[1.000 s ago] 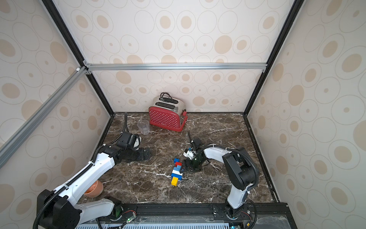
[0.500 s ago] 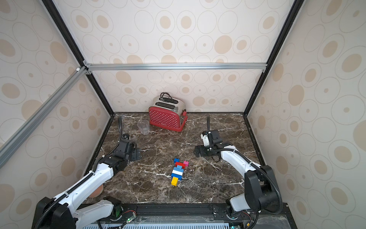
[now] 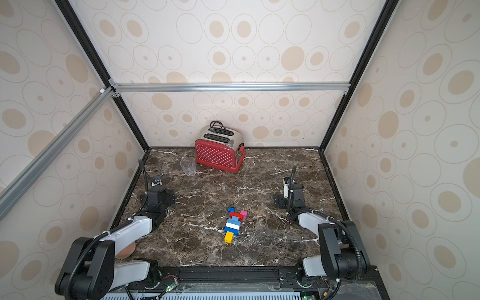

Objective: Assemble a carrot with lego
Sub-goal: Reset both arms

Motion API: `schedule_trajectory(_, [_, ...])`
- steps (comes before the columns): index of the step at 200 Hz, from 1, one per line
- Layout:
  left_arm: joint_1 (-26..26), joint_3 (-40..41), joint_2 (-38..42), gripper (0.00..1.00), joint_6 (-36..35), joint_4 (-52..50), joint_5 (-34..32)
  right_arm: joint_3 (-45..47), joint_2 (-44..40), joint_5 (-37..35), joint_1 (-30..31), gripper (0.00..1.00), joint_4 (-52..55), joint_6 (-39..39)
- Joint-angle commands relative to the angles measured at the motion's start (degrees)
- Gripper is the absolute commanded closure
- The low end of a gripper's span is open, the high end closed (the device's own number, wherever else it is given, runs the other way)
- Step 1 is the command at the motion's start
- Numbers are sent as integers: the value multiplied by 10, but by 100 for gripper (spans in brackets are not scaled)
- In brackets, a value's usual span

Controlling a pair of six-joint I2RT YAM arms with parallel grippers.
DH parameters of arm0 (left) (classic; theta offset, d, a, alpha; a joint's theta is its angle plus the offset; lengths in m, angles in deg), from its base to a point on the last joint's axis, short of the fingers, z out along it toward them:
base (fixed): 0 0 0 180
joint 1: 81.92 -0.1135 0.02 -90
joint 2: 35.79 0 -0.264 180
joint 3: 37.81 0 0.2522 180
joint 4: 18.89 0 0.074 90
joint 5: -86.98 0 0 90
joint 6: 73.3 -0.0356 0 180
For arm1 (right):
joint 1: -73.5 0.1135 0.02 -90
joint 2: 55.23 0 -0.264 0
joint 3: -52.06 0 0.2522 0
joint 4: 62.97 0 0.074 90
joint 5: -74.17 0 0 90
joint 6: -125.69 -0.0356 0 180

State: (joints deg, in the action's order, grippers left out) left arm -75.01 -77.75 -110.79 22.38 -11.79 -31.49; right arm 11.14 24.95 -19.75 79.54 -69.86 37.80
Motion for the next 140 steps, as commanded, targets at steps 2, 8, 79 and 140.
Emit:
schedule_trajectory(2, [-8,-9,-48,1,-59,129,18,15,16,15,-13,0,-170,21])
schedule_trajectory(8, [-8,-6,-61,1,-67,162,19,16,25,18,-15,0,-183,19])
schedule_trajectory(79, [-17,-10,-111,1,-55,211,28,70,76,6,-17,0,-322,18])
schedule_trajectory(140, [-17,-15,-112,1,-55,203,31,64,75,-36,-15,0,-309,3])
